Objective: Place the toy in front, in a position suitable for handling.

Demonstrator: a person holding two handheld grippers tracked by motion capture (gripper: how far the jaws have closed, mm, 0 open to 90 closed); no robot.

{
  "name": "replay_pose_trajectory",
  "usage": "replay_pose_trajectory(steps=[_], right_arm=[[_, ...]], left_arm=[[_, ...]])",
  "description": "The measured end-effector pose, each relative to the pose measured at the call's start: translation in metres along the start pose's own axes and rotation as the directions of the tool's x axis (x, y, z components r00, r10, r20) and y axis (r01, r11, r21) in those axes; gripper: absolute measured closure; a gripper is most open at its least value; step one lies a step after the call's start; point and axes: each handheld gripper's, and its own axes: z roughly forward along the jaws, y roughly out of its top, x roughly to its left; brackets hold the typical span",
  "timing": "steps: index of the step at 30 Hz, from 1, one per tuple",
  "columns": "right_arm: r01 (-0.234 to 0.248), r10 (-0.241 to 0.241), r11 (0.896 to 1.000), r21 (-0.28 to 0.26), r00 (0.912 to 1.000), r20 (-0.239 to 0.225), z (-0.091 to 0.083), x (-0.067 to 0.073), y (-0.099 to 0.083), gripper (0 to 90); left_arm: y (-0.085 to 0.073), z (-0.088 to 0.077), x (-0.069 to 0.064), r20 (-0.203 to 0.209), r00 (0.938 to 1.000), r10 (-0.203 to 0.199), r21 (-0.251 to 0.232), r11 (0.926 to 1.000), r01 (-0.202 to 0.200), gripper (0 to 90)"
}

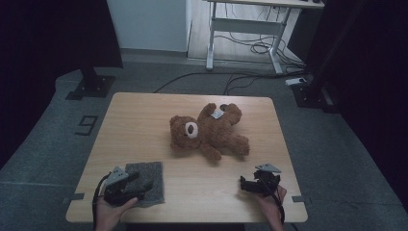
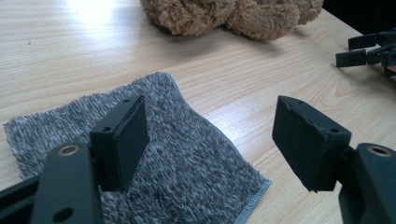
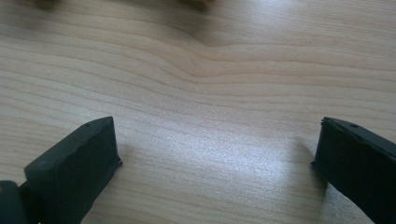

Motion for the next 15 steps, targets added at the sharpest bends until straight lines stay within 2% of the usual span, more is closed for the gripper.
replay_pose_trajectory(steps=[12, 15], right_arm=[[-0.006, 0.006, 1.000, -0.001, 1.0000, 0.004, -0.0018, -0.0003, -0.0018, 0.0], [-0.009, 0.009, 1.000, -0.008, 1.0000, 0.004, -0.0037, 0.0000, -0.0033, 2.7]], left_arm=[[0.0007, 0.0000, -0.0012, 0.006, 1.0000, 0.001, -0.001, 1.0000, -0.001, 26.8], [0.0012, 0.0002, -0.0027, 0.007, 1.0000, 0.004, -0.002, 1.0000, -0.003, 26.8]])
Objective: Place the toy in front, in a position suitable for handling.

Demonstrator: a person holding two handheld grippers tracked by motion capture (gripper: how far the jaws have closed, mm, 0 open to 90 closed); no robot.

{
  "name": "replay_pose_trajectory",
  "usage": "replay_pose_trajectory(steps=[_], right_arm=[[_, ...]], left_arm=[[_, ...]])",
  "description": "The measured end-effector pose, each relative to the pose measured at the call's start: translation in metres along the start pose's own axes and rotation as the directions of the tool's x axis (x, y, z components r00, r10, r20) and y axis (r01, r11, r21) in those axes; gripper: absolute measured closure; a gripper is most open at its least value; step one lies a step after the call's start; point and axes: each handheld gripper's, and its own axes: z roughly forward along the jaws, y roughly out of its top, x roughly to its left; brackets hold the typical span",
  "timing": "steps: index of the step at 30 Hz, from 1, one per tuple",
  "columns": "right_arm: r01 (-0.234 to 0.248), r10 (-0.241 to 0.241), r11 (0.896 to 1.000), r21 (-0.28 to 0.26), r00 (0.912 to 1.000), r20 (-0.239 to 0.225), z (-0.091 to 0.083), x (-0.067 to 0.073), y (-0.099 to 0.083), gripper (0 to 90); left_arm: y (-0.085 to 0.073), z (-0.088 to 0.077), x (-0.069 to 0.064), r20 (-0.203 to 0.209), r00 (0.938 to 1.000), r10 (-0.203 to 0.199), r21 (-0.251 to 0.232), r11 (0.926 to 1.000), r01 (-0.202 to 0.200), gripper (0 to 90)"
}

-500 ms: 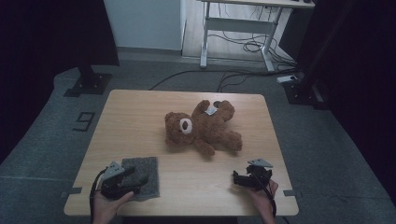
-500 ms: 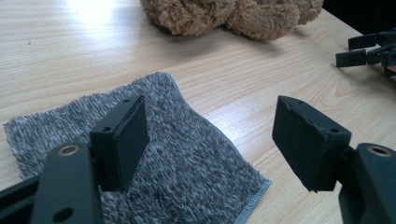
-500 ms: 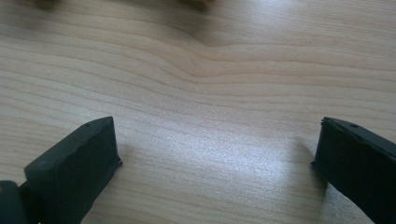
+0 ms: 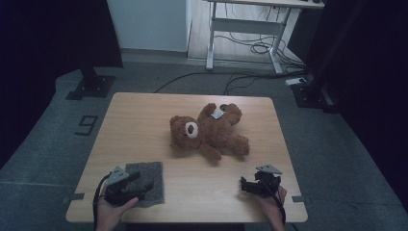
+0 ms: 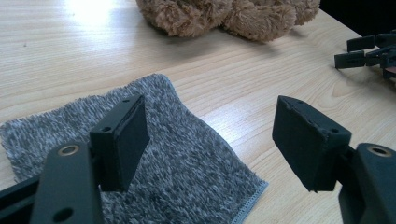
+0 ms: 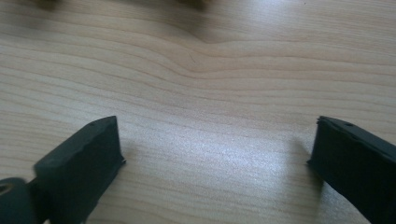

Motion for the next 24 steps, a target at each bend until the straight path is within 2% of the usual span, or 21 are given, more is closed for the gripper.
replay_pose_trajectory(steps=[6, 9, 14, 20, 23, 24], right_arm=[[-0.010, 0.010, 1.000, -0.018, 0.9999, -0.001, -0.002, -0.001, -0.001, 7.7], [-0.028, 0.027, 0.998, -0.051, 0.9995, -0.019, -0.005, -0.003, -0.002, 10.1], [-0.031, 0.029, 0.997, -0.070, 0.9992, -0.028, -0.006, -0.004, -0.002, 10.6], [-0.024, 0.019, 0.993, -0.112, 0.9990, -0.040, -0.010, -0.004, 0.003, 11.6], [-0.025, 0.017, 0.992, -0.126, 0.9980, -0.062, -0.013, -0.006, 0.012, 11.4], [-0.025, 0.017, 0.992, -0.126, 0.9980, -0.062, -0.013, -0.006, 0.012, 11.4]], left_arm=[[0.000, 0.000, -0.001, -0.001, 1.0000, 0.003, 0.000, 1.0000, -0.003, 26.8], [0.001, 0.001, -0.001, -0.002, 1.0000, 0.003, 0.002, 1.0000, -0.003, 26.7], [0.003, 0.001, -0.002, 0.000, 1.0000, -0.006, 0.000, 1.0000, 0.006, 26.4], [0.012, 0.004, -0.009, 0.009, 1.0000, 0.004, 0.004, 1.0000, -0.004, 25.3], [0.027, 0.009, -0.010, 0.016, 0.9997, 0.020, -0.011, 0.9997, -0.020, 25.6], [0.027, 0.009, -0.010, 0.016, 0.9997, 0.020, -0.011, 0.9997, -0.020, 26.0]])
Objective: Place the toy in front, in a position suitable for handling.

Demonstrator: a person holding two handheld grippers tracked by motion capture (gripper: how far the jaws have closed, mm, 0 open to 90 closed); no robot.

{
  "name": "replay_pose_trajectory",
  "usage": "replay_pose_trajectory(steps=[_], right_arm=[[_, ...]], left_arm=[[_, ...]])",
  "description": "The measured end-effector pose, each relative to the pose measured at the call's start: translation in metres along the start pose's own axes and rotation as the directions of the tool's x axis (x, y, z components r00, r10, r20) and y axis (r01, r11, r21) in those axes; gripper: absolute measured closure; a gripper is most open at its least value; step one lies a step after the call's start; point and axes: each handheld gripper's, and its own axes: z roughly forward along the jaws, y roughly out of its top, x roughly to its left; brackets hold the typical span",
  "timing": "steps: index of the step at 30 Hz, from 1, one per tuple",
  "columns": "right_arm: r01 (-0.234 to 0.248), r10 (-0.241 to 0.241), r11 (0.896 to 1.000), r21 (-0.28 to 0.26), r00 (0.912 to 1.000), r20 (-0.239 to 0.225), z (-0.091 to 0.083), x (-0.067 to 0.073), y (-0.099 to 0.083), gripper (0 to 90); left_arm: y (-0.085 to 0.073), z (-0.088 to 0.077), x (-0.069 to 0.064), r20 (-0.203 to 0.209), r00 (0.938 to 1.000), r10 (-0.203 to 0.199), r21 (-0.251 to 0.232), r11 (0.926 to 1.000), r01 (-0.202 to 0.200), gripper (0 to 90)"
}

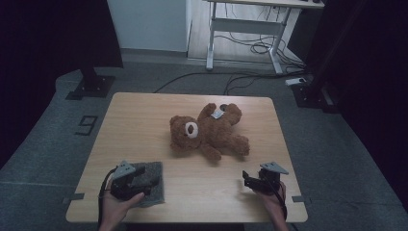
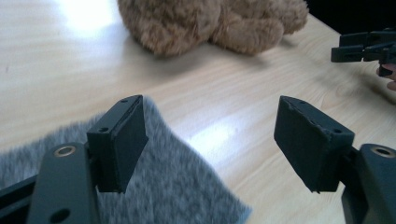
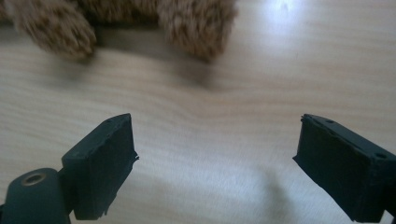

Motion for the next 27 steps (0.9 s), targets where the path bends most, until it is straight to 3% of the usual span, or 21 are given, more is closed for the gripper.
replay_pose_trajectory(steps=[4, 8, 10, 14, 15, 20, 27], right_arm=[[0.004, -0.005, 0.999, -0.036, 0.9999, -0.013, -0.003, -0.004, 0.016, 11.5], [0.014, -0.015, 0.999, -0.039, 0.9997, -0.019, -0.001, -0.005, 0.024, 11.7], [0.036, -0.037, 0.999, -0.040, 0.9992, -0.015, 0.002, -0.006, 0.032, 12.6], [0.053, -0.054, 0.998, -0.044, 0.9983, -0.020, 0.008, -0.007, 0.042, 12.7], [0.063, -0.064, 0.997, -0.042, 0.9976, -0.024, 0.013, -0.007, 0.048, 12.7], [0.064, -0.066, 0.997, -0.036, 0.9965, -0.052, 0.024, -0.007, 0.058, 12.8], [0.084, -0.086, 0.996, -0.034, 0.9942, -0.065, 0.044, -0.001, 0.074, 12.9]], left_arm=[[0.018, 0.011, 0.004, -0.007, 1.0000, 0.002, 0.000, 1.0000, -0.002, 26.2], [0.026, 0.020, 0.005, 0.001, 1.0000, 0.007, 0.014, 0.9999, -0.007, 26.4], [0.036, 0.033, 0.007, -0.013, 0.9995, 0.029, 0.026, 0.9992, -0.029, 27.5], [0.047, 0.048, 0.012, -0.019, 0.9994, 0.028, 0.027, 0.9993, -0.027, 27.9], [0.053, 0.059, 0.015, -0.024, 0.9989, 0.039, 0.036, 0.9986, -0.038, 27.9], [0.061, 0.076, 0.017, -0.036, 0.9977, 0.058, 0.049, 0.9972, -0.056, 27.9], [0.065, 0.102, 0.019, -0.047, 0.9979, 0.044, 0.072, 0.9966, -0.041, 28.4]])
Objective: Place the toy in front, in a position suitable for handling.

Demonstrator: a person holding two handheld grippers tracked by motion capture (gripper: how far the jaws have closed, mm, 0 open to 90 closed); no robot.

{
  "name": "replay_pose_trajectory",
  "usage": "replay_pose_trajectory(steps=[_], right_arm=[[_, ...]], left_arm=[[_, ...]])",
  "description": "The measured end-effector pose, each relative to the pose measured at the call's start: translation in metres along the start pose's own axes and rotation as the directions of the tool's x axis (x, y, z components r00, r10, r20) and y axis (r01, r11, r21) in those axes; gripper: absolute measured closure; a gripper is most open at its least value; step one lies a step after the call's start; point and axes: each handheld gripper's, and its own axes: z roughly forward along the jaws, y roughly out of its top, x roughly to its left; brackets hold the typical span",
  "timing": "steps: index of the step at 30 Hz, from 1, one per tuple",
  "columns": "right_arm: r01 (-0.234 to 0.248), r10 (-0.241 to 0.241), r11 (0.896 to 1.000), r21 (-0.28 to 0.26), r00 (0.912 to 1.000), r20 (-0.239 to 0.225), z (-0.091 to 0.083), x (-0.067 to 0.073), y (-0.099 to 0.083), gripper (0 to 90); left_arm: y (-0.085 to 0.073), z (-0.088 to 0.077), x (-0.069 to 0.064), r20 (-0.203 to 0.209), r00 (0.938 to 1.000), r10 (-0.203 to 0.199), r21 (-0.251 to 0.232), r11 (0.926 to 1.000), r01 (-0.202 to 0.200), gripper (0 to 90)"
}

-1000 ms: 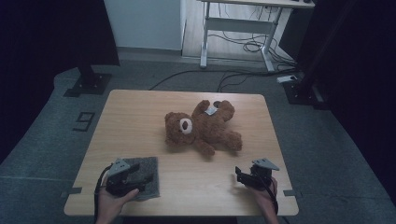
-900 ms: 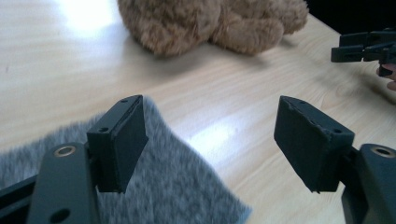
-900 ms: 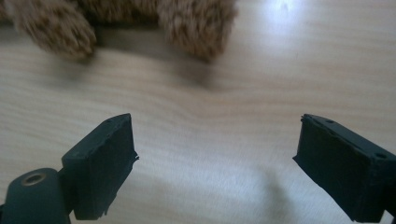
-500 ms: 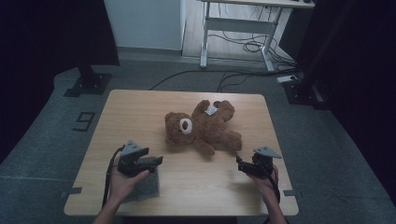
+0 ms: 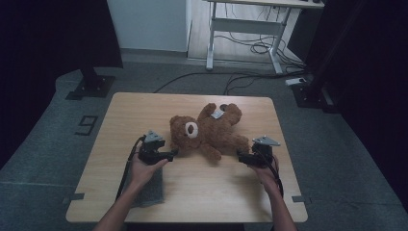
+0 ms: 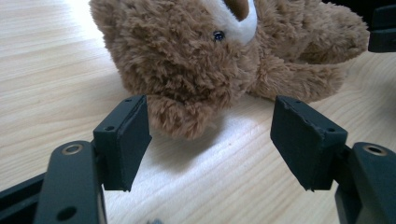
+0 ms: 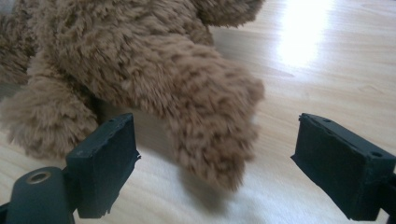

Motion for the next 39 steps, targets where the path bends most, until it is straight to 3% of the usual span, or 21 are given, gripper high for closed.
replay_pose_trajectory(steps=[8, 14, 20, 24, 25, 28, 29, 30, 32, 33, 34, 35, 37, 39], right_arm=[[0.017, -0.017, 1.000, 0.017, 0.9999, -0.003, 0.018, 0.005, 0.005, 12.8], [0.022, -0.022, 1.000, 0.008, 0.9998, 0.003, 0.026, 0.003, 0.008, 12.8], [0.026, -0.026, 0.999, 0.019, 0.9994, 0.020, 0.035, 0.000, 0.012, 11.6], [0.016, -0.017, 0.999, 0.033, 0.9999, 0.004, 0.045, -0.004, 0.013, 11.0], [0.006, -0.005, 0.999, 0.045, 0.9997, -0.023, 0.050, -0.006, 0.013, 12.9], [0.010, -0.008, 0.999, 0.047, 0.9990, -0.044, 0.053, -0.006, 0.013, 15.0], [0.015, -0.013, 0.999, 0.049, 0.9985, -0.054, 0.055, -0.005, 0.012, 17.0], [0.025, -0.019, 0.997, 0.070, 0.9961, -0.087, 0.059, -0.004, 0.011, 21.7], [0.047, -0.037, 0.994, 0.103, 0.9943, -0.100, 0.063, -0.001, 0.008, 30.3], [0.047, -0.037, 0.994, 0.103, 0.9943, -0.100, 0.063, -0.001, 0.008, 30.3], [0.100, -0.092, 0.988, 0.119, 0.9932, -0.072, 0.066, 0.004, 0.004, 43.1], [0.100, -0.092, 0.988, 0.119, 0.9932, -0.072, 0.066, 0.004, 0.004, 43.1], [0.069, -0.063, 0.994, 0.088, 0.9951, -0.077, 0.063, 0.004, 0.004, 54.7], [0.081, -0.076, 0.995, 0.063, 0.9938, -0.081, 0.057, 0.005, 0.005, 58.9]], left_arm=[[0.000, 0.025, 0.006, -0.037, 0.9993, 0.010, 0.025, 0.9996, -0.009, 27.6], [0.001, 0.037, 0.007, -0.032, 0.9994, 0.015, 0.026, 0.9996, -0.014, 26.4], [0.001, 0.052, 0.009, -0.035, 0.9994, -0.007, 0.030, 0.9995, 0.008, 26.8], [0.001, 0.060, 0.008, -0.045, 0.9990, -0.001, 0.043, 0.9991, 0.003, 32.6], [0.002, 0.063, 0.008, -0.040, 0.9992, -0.003, 0.045, 0.9990, 0.005, 38.3], [0.003, 0.064, 0.008, -0.045, 0.9989, 0.010, 0.051, 0.9987, -0.008, 42.9], [0.003, 0.064, 0.008, -0.050, 0.9986, 0.015, 0.055, 0.9984, -0.012, 45.8], [0.003, 0.064, 0.009, -0.053, 0.9985, 0.014, 0.054, 0.9985, -0.012, 54.1], [0.004, 0.063, 0.009, -0.057, 0.9983, 0.011, 0.052, 0.9986, -0.008, 61.0], [0.004, 0.063, 0.009, -0.057, 0.9983, 0.011, 0.052, 0.9986, -0.008, 63.1], [0.004, 0.062, 0.008, -0.058, 0.9983, 0.008, 0.053, 0.9986, -0.005, 66.1], [0.004, 0.062, 0.008, -0.058, 0.9983, 0.008, 0.053, 0.9986, -0.005, 67.7], [0.005, 0.060, 0.008, -0.050, 0.9987, 0.001, 0.052, 0.9986, 0.002, 71.6], [0.007, 0.054, 0.009, -0.030, 0.9995, -0.010, 0.047, 0.9989, 0.011, 74.0]])
